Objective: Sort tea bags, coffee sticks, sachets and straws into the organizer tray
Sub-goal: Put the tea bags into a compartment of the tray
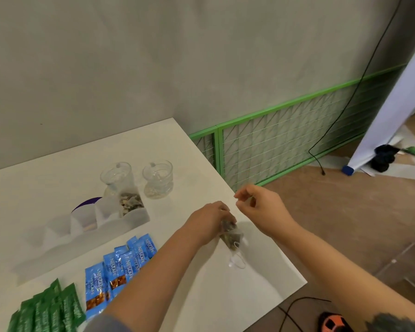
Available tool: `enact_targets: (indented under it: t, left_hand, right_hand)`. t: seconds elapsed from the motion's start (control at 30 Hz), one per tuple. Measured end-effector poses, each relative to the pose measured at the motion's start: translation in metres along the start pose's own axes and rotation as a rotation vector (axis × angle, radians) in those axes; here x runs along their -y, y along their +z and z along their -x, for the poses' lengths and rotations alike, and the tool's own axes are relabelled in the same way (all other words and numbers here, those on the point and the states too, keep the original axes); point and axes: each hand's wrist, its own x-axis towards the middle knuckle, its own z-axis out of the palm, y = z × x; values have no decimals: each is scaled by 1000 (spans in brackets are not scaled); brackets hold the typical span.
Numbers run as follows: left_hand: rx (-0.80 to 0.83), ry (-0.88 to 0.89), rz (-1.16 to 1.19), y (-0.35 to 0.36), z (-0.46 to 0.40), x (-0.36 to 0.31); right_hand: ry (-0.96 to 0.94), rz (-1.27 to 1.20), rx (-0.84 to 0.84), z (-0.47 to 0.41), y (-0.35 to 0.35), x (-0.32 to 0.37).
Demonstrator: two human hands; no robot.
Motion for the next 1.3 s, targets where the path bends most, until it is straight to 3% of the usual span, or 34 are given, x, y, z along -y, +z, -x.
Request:
enact_targets:
  t: [0.5,0.77,0.9,1.3]
  left_hand:
    - [-113,-71,114,5,-3,2]
    - [-280,-60,191,-14,7,13]
    - [-329,-82,216,-22,14,15]
    - [-453,-107,218,-45,41,42]
  right_hand:
    - [-106,124,322,8,2,-5]
    - [-226,479,531,6,22,-9]
    - [-260,606,545,7,35,-10]
    - [-182,494,518,-12,61,0]
